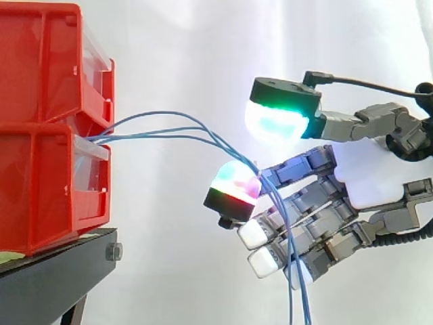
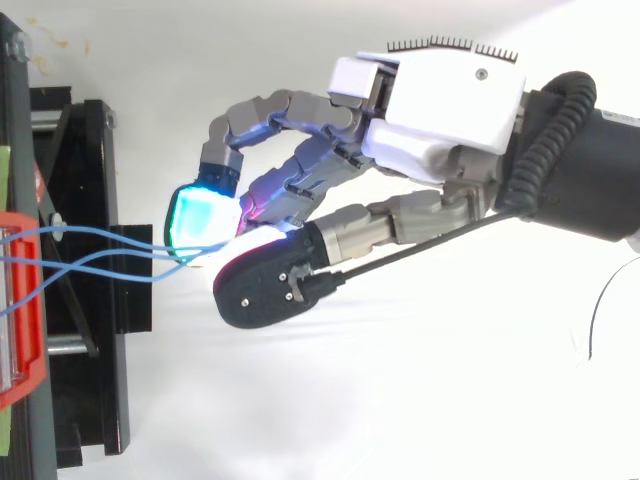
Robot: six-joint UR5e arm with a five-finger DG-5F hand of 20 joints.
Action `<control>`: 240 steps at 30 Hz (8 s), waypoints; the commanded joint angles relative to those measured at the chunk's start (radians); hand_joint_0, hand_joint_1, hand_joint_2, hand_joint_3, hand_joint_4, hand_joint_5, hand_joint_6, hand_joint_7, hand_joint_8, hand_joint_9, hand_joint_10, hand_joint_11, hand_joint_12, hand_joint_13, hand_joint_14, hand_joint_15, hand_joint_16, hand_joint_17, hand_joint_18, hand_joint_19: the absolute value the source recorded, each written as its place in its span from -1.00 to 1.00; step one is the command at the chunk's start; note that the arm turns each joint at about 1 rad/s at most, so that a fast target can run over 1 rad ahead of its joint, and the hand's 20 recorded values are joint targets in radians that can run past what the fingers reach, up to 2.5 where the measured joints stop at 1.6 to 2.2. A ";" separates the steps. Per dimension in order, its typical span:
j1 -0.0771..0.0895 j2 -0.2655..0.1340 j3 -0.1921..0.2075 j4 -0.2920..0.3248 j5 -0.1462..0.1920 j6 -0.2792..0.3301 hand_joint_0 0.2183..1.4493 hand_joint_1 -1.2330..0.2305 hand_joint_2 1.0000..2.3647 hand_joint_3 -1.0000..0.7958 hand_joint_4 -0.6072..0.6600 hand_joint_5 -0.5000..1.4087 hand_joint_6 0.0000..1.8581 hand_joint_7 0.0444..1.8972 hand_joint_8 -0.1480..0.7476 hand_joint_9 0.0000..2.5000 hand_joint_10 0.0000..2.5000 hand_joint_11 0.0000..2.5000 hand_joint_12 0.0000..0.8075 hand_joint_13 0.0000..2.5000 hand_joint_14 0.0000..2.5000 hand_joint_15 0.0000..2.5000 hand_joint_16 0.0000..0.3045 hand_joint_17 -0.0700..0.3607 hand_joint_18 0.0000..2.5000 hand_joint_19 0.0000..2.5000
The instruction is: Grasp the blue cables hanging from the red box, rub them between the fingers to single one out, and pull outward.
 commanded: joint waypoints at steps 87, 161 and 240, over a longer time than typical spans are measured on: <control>0.005 0.001 0.001 -0.008 0.005 0.009 -0.22 -0.50 -0.98 -0.11 0.23 -0.68 -0.12 -0.08 -0.16 -0.42 -0.99 -0.66 -0.19 -0.40 -0.99 -0.72 -0.70 -0.20 -0.47 -0.61; 0.005 0.000 0.007 -0.012 0.005 0.011 -0.32 -0.36 -0.98 -0.11 0.28 -0.67 -0.13 -0.09 -0.14 -0.41 -0.99 -0.66 -0.16 -0.39 -0.99 -0.70 -0.68 -0.17 -0.47 -0.59; 0.009 0.001 0.007 -0.043 0.019 0.014 -0.32 -0.48 -0.98 -0.21 0.26 -0.66 -0.14 -0.02 -0.15 -0.42 -0.99 -0.66 -0.19 -0.41 -0.99 -0.70 -0.70 -0.20 -0.50 -0.59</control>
